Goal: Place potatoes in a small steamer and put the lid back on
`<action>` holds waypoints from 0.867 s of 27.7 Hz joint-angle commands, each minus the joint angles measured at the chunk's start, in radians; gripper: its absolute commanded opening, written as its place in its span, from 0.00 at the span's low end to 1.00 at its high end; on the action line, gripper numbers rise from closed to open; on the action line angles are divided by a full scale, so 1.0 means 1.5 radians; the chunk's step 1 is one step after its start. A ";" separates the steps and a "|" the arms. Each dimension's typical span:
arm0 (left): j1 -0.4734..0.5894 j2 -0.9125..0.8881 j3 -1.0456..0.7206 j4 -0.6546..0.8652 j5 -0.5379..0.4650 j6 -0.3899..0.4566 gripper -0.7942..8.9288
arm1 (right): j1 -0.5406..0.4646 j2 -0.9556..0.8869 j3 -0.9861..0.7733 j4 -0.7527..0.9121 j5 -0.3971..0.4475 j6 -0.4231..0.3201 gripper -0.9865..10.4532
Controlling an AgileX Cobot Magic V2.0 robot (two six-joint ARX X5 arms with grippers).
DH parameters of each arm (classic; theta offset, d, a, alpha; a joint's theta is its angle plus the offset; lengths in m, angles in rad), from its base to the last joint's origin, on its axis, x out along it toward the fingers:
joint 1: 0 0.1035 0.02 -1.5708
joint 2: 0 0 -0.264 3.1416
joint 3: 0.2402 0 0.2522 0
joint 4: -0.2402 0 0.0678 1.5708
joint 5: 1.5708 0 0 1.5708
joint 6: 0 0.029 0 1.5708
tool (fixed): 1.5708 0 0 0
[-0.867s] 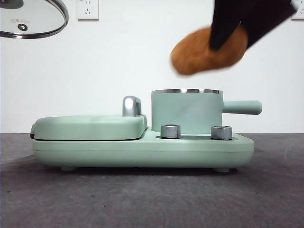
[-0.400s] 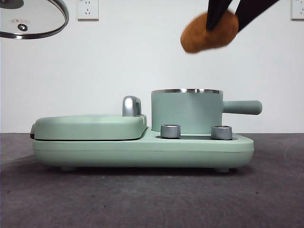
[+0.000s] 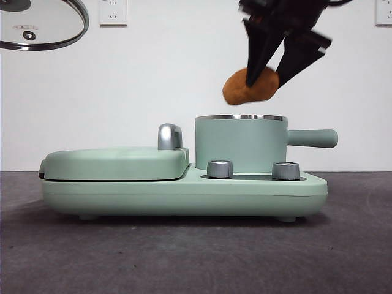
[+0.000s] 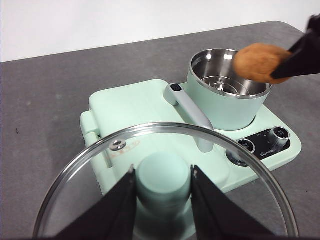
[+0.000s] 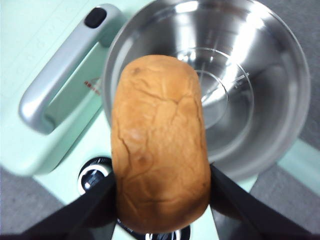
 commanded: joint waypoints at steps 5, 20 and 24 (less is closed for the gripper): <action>-0.001 0.000 0.011 0.022 0.000 -0.003 0.10 | -0.010 0.089 0.072 0.009 -0.002 -0.026 0.27; -0.001 0.000 0.011 0.022 -0.003 -0.003 0.10 | -0.015 0.171 0.082 0.056 0.005 -0.049 0.27; -0.001 0.000 0.011 0.022 -0.003 -0.004 0.10 | -0.015 0.172 0.082 0.059 0.022 -0.051 0.31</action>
